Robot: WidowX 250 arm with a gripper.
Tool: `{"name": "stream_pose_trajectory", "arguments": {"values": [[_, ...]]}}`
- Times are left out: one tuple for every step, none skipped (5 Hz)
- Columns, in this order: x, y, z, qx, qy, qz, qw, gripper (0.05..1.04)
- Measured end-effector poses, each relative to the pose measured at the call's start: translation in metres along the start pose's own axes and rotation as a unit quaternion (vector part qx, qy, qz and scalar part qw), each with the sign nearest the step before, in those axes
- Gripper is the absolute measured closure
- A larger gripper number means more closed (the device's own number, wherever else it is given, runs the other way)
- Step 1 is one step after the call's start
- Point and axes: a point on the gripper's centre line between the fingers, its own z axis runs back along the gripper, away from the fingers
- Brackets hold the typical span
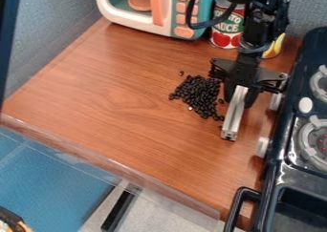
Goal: Sweep into pile
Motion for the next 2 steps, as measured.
{"name": "stream_pose_trajectory", "arguments": {"values": [[-0.002, -0.0107, -0.0016, -0.002, -0.003, 0.002, 1.0, 0.706], [-0.0036, -0.0173, -0.0018, -0.004, -0.001, 0.002, 1.0, 0.706]]}}
